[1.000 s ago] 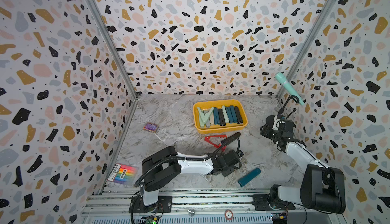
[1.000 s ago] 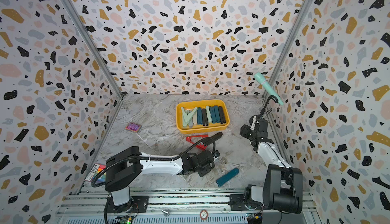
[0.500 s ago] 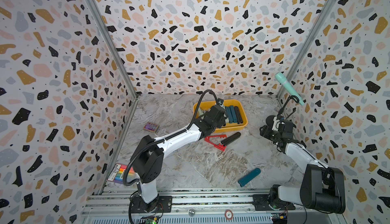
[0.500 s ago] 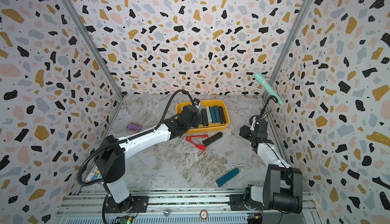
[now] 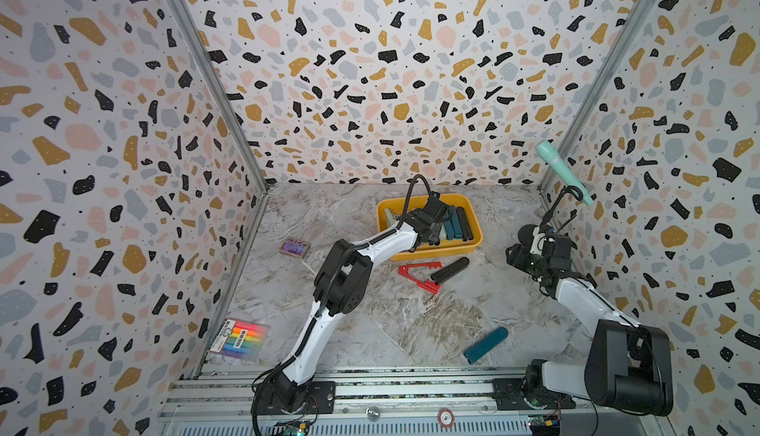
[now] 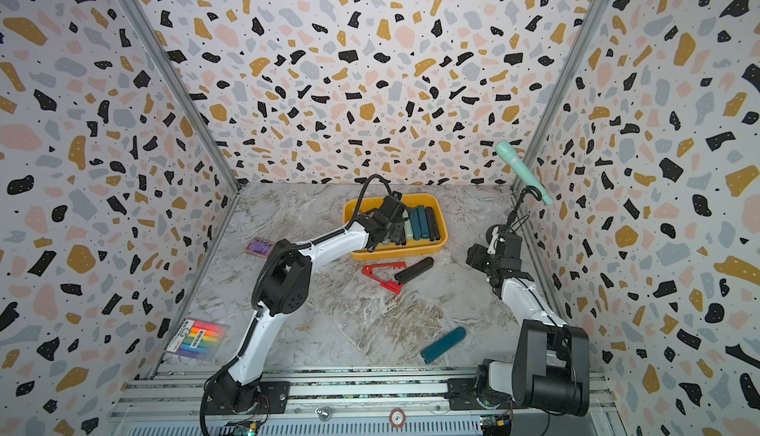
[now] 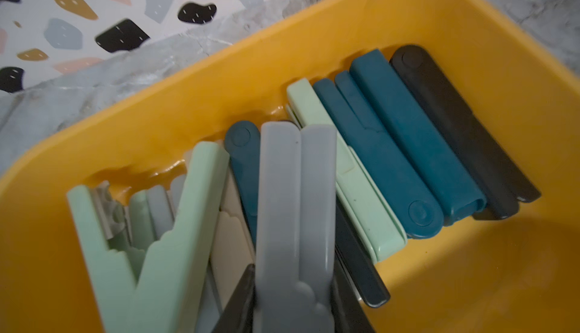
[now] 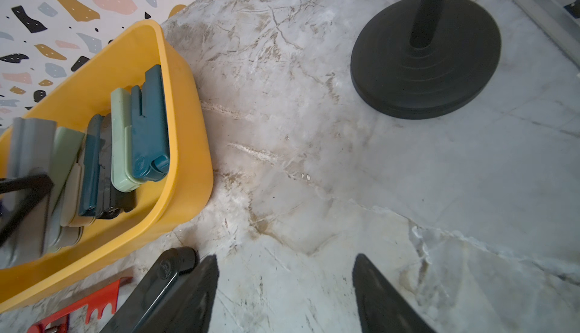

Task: Put the pruning pliers into the storage box
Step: Place the pruning pliers in the storage box.

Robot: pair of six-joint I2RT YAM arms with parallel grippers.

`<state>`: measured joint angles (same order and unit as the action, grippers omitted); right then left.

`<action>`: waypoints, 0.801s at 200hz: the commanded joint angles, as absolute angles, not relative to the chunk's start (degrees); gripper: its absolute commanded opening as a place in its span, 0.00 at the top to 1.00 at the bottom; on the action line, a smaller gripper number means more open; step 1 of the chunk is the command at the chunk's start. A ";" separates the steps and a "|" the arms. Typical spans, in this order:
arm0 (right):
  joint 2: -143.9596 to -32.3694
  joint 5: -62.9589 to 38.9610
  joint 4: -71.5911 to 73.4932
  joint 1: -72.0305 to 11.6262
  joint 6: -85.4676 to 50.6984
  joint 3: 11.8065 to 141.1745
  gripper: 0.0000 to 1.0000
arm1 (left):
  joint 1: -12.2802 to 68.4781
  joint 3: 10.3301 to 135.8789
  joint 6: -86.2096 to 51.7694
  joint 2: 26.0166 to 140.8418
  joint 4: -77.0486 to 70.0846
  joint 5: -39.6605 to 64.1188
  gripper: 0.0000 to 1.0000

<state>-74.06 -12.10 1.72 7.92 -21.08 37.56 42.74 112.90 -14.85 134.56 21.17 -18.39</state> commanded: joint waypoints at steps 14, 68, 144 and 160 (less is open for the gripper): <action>-73.66 -12.04 2.22 8.14 -21.00 37.44 0.30 | 42.14 119.73 -15.40 138.28 24.17 -16.17 0.71; -73.41 -11.60 1.98 8.20 -20.89 37.27 0.30 | 41.35 121.17 -15.03 141.25 26.80 -15.86 0.46; -73.50 -11.70 2.11 8.12 -21.19 37.27 0.30 | 40.78 118.17 -14.84 138.09 22.28 -12.34 1.00; -73.50 -11.64 2.02 8.10 -21.14 37.19 0.30 | 40.71 116.69 -14.84 136.80 20.59 -12.03 1.00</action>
<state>-74.08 -12.12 1.74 7.92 -21.12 37.54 40.93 118.96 -14.87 139.63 21.52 -16.05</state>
